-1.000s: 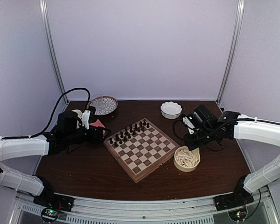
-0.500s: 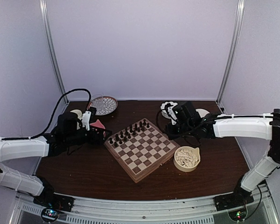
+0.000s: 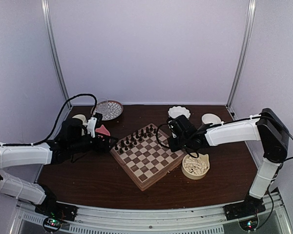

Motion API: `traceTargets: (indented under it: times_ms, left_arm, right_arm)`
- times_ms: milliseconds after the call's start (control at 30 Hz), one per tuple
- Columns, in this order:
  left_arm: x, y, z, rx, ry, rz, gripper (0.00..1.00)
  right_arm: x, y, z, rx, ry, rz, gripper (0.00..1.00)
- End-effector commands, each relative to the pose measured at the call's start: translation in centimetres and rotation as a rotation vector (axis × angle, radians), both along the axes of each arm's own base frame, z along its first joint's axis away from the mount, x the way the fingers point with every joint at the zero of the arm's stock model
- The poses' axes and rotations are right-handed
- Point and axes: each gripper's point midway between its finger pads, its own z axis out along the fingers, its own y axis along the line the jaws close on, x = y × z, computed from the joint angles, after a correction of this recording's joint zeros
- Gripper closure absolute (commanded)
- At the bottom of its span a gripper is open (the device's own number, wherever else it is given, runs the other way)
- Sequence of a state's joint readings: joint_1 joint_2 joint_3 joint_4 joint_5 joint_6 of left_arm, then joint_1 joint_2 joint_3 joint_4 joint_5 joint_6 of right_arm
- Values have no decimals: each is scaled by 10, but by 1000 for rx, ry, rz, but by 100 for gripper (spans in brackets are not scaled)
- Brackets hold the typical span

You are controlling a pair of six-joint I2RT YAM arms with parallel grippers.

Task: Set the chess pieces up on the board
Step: Place the pawn at h2.

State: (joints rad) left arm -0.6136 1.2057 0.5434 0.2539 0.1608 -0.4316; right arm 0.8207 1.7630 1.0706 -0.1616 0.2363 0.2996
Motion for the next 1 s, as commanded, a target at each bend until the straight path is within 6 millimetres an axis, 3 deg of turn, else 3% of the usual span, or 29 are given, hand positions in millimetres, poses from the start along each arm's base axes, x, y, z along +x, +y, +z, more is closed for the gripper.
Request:
traceTargets:
  times_ms: [0, 967]
  left_arm:
    - [5, -5, 13, -19, -54, -5, 13]
    - [10, -2, 6, 21, -24, 21, 13]
  right_arm:
    - [5, 3, 0, -3, -2, -34, 91]
    - [2, -7, -5, -48, 30, -75, 78]
